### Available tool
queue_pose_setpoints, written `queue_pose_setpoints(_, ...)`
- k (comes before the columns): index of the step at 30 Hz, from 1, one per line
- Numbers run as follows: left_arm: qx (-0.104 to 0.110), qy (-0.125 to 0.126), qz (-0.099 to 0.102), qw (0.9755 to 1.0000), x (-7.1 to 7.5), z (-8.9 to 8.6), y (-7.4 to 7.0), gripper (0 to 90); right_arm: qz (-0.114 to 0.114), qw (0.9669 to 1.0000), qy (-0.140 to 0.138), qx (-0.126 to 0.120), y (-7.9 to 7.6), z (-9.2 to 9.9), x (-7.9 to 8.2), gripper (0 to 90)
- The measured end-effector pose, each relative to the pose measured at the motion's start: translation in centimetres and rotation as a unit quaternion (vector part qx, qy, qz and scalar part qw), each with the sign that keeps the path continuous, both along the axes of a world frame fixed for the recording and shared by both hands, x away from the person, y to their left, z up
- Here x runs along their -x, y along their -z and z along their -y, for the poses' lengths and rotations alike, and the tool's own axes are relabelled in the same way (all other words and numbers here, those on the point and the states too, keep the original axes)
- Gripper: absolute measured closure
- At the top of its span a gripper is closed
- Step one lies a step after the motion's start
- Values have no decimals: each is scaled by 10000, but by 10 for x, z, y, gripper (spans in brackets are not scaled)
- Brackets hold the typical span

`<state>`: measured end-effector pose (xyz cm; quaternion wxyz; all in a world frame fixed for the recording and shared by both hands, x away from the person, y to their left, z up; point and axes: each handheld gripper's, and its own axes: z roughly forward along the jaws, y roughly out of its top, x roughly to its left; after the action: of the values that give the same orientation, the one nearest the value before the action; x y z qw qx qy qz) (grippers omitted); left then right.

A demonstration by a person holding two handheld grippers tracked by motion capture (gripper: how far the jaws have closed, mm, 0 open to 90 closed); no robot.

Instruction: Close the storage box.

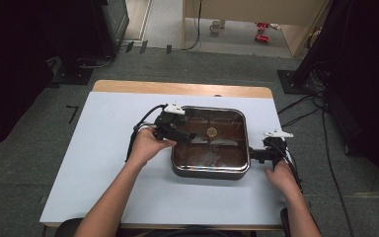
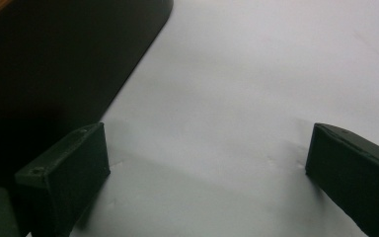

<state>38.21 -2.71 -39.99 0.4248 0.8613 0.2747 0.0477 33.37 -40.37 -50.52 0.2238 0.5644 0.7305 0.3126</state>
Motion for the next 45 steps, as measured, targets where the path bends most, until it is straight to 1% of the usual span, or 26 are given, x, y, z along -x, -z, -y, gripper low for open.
queue_pose_setpoints(5,23,-132,17,9999,2,-10,1,333,-2,10000,1,-6,0,0,0,21)
queue_pose_setpoints(8,11,-168,67,9998,3,-14,3,334,1,10000,4,-7,0,0,0,21)
queue_pose_setpoints(9,54,-174,58,9998,5,-18,4,338,1,10000,5,-10,0,0,0,21)
queue_pose_setpoints(10,54,-174,58,9998,5,-18,4,338,1,10000,5,-10,0,0,0,21)
queue_pose_setpoints(11,7,-266,71,9996,6,-23,6,338,6,10000,-1,-5,0,0,0,21)
queue_pose_setpoints(12,-5,-303,82,9995,6,-24,6,338,6,10000,-1,-6,0,0,0,21)
queue_pose_setpoints(15,-5,-464,52,9989,7,-32,9,346,5,10000,0,-7,0,0,0,21)
queue_pose_setpoints(16,-5,-464,52,9989,7,-32,9,353,5,10000,0,-7,0,0,0,21)
queue_pose_setpoints(17,-21,-538,34,9985,7,-37,11,363,6,10000,-2,-7,0,0,0,21)
queue_pose_setpoints(18,-21,-538,34,9985,7,-37,11,364,6,10000,-2,-7,0,0,0,21)
queue_pose_setpoints(20,-41,-627,1,9980,8,-43,12,366,6,10000,-2,-6,0,0,0,21)
queue_pose_setpoints(24,-35,-703,29,9975,10,-50,13,362,7,10000,-3,-6,0,0,0,21)
queue_pose_setpoints(26,-47,-813,70,9967,11,-59,16,347,7,10000,-3,-7,0,0,0,21)
queue_pose_setpoints(28,-79,-891,66,9960,11,-66,20,338,6,10000,-1,-8,0,0,0,21)
queue_pose_setpoints(31,-198,-1116,31,9936,12,-76,27,318,8,10000,-2,-6,0,0,0,21)
queue_pose_setpoints(32,-198,-1116,31,9936,12,-76,27,316,8,10000,-2,-6,0,0,0,21)
queue_pose_setpoints(33,-226,-1145,24,9932,14,-80,29,316,7,10000,-1,-7,0,0,0,21)
queue_pose_setpoints(35,-230,-1191,78,9926,20,-87,36,297,5,10000,2,-9,0,0,0,21)
queue_pose_setpoints(36,-230,-1191,78,9926,20,-87,36,291,5,10000,2,-9,0,0,0,21)
queue_pose_setpoints(37,-260,-1229,80,9920,23,-91,42,282,6,10000,1,-8,0,0,0,21)
queue_pose_setpoints(40,-274,-1357,60,9904,26,-96,51,261,6,10000,2,-7,0,0,0,21)
queue_pose_setpoints(42,-293,-1371,77,9901,27,-97,54,244,5,10000,3,-7,0,0,0,21)
queue_pose_setpoints(43,-341,-1416,117,9893,29,-98,58,244,4,10000,1,-7,0,0,0,21)
queue_pose_setpoints(44,-426,-1427,107,9888,30,-99,62,241,6,10000,1,-7,0,0,0,21)
queue_pose_setpoints(45,-564,-1388,91,9887,31,-100,69,236,6,10000,0,-7,0,0,0,21)
